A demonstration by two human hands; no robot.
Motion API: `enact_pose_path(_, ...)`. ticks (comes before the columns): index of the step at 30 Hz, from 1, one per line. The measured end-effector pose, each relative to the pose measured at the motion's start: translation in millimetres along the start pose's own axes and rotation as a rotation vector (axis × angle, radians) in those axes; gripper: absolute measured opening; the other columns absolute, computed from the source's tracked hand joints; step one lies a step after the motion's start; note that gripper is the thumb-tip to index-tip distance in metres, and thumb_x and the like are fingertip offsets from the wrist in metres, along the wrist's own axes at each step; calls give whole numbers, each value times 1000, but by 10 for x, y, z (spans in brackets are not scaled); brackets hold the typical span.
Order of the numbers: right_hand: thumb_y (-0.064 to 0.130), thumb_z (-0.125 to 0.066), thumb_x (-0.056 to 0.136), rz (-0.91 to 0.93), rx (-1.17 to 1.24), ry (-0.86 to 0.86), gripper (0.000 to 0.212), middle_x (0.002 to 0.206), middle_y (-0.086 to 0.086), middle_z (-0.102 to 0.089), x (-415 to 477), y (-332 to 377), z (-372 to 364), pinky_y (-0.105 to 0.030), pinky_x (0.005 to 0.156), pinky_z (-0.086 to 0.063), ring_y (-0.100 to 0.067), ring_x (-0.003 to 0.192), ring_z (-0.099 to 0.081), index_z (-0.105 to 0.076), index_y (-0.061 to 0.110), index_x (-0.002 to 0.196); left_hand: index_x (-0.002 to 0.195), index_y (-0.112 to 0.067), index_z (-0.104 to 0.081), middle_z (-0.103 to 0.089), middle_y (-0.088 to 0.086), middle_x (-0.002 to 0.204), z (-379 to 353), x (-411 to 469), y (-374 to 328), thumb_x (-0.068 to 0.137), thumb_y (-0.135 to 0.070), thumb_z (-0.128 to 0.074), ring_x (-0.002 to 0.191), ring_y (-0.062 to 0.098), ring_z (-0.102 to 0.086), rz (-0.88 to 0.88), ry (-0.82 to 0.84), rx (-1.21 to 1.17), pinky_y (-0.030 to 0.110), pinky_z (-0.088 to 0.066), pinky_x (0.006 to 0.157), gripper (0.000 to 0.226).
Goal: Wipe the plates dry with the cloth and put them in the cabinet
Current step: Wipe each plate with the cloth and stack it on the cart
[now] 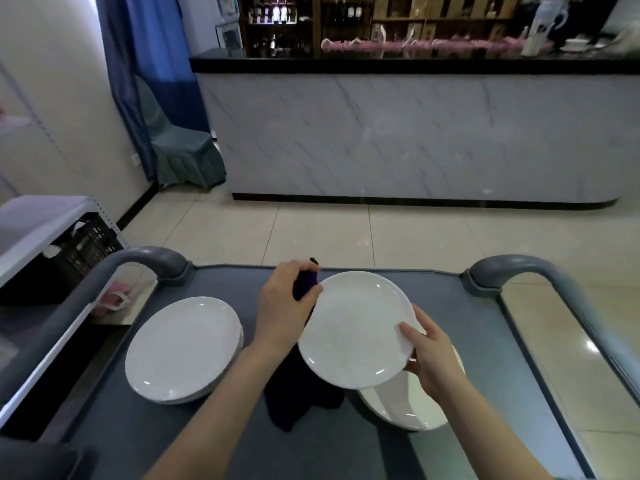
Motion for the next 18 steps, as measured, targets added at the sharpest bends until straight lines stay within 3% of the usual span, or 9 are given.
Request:
enact_pose_path(2, 12, -56, 97, 8, 20, -13, 39, 100, 3, -76, -25, 13, -31, -34, 58, -57, -28, 89, -70, -70, 46, 108, 107, -29, -63, -64, -15, 106, -209, -166, -118, 79, -9, -74, 96, -3, -56, -94, 159, 46, 10, -42, 85, 36)
enact_pose_path(4, 11, -55, 98, 15, 37, 6, 39, 102, -2, -76, -58, 32, -44, -35, 58, -57, -28, 86, -72, -71, 44, 110, 115, -32, -60, -62, -13, 107, -379, -343, -156, 82, -18, -71, 96, 1, -56, -135, 391, 157, 18, -45, 86, 38)
enact_pose_path(7, 10, -54, 98, 18, 52, 30, 40, 100, -5, -77, -95, 40, -36, -37, 59, -58, -29, 82, -75, -71, 45, 108, 134, -34, -51, -59, -12, 122, -457, -521, -64, 91, -36, -62, 110, 8, -55, -182, 642, 373, 28, -45, 94, 45)
enact_pose_path(10, 11, -55, 98, 16, 80, 8, 36, 101, -6, -77, -106, 22, -16, -38, 61, -59, -30, 84, -75, -67, 38, 119, 140, -33, -47, -53, -17, 137, -329, -593, -20, 96, -30, -57, 121, 3, -52, -157, 595, 234, 24, -42, 102, 45)
enact_pose_path(14, 10, -56, 98, 1, 123, -8, 38, 104, -5, -76, -100, -8, -12, -39, 63, -58, -28, 83, -74, -64, 34, 126, 130, -20, -62, -56, -5, 136, -95, -667, 218, 91, -13, -66, 131, 16, -48, -190, 153, 367, 39, -37, 111, 40)
enact_pose_path(16, 10, -57, 97, -8, 140, -4, 40, 108, -7, -75, -97, -14, -23, -40, 65, -58, -29, 85, -73, -62, 33, 130, 136, -24, -57, -46, -9, 147, -36, -731, 326, 97, -27, -59, 145, 14, -30, -83, 188, 443, 42, -20, 121, 39)
enact_pose_path(18, 9, -57, 97, -9, 150, -2, 40, 108, -7, -75, -98, -7, -45, -39, 64, -58, -29, 84, -72, -62, 32, 130, 145, -34, -45, -22, -20, 157, -63, -848, 423, 102, -40, -44, 150, 2, -1, -40, 360, 484, 34, 7, 122, 44)
Point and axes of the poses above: each hand's wrist, its own x-axis towards the middle knuckle, its own z-axis out of the back of the hand, y = z × x, the point moved 1 cm from there along x, towards the middle knuckle
